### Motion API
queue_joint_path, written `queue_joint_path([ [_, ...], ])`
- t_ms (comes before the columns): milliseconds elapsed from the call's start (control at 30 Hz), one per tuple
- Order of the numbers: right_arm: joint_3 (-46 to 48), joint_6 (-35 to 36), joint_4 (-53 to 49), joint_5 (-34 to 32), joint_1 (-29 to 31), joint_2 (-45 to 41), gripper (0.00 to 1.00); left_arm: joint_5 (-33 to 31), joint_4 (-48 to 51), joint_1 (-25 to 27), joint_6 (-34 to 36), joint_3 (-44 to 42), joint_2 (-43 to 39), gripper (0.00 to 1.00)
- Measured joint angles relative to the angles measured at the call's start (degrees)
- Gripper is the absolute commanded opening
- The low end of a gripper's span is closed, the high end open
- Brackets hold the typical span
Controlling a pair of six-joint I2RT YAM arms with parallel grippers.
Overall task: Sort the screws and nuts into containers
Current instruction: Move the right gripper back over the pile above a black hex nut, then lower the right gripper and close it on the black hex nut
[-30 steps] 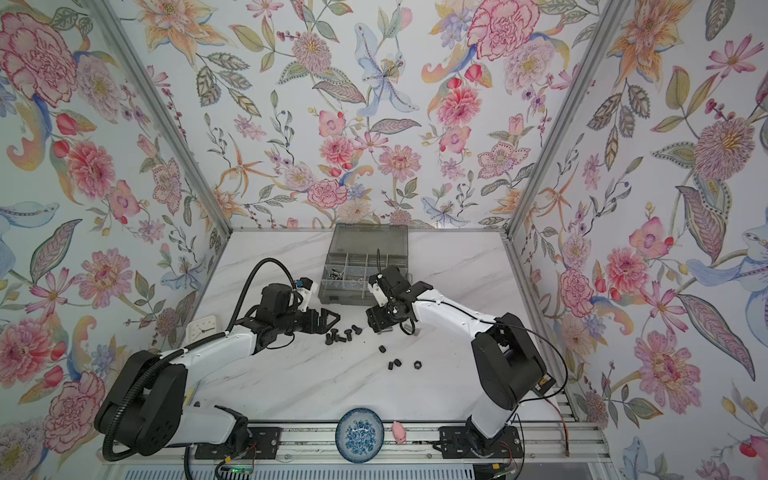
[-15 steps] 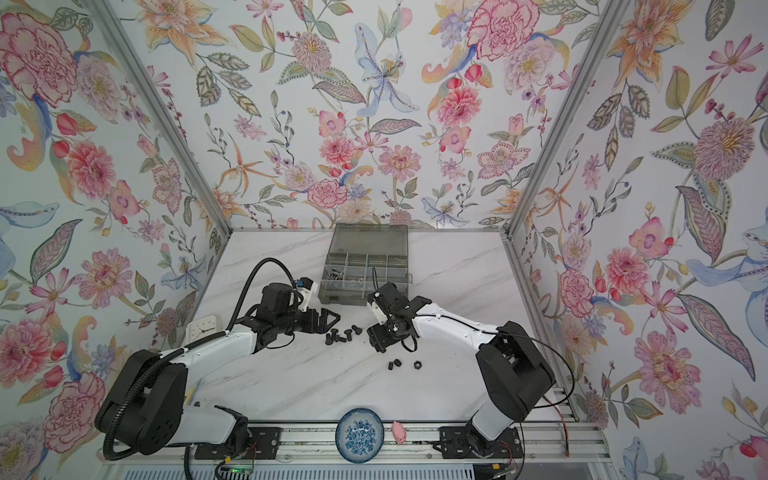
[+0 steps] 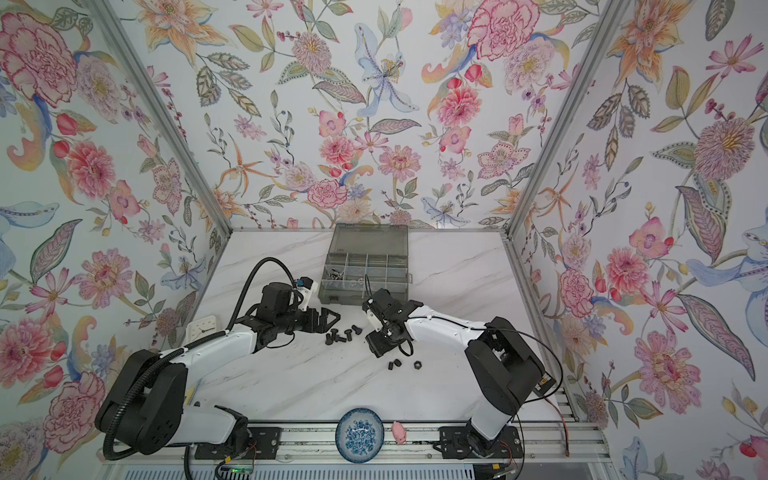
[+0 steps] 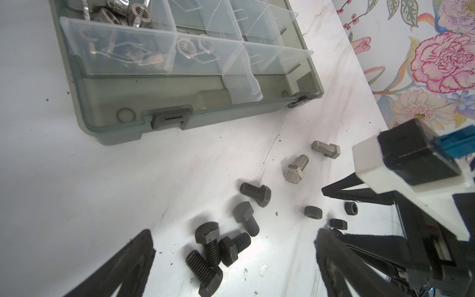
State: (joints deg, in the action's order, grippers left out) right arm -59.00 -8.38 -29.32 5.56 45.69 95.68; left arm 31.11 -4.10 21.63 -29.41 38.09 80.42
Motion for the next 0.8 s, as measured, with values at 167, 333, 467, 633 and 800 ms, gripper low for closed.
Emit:
queue_joint_path([
  [167,0.59,0.2,0.74,-0.07,0.0,0.96,0.5,0.0,0.0,0.0,0.0,0.0,0.28,0.99],
  [333,1.11,0.39,1.05,-0.04,0.0,1.6,0.44,0.0,-0.02,0.0,0.0,0.0,0.28,0.99],
  [467,1.68,0.37,1.42,-0.04,0.0,1.62,0.4,0.0,-0.02,0.0,0.0,0.0,0.28,0.99],
  [633,1.75,0.28,1.75,-0.04,0.0,1.62,0.32,0.0,-0.02,0.0,0.0,0.0,0.28,0.99],
  [800,1.75,0.0,1.95,-0.04,0.0,1.75,0.18,0.0,-0.02,0.0,0.0,0.0,0.28,0.99],
])
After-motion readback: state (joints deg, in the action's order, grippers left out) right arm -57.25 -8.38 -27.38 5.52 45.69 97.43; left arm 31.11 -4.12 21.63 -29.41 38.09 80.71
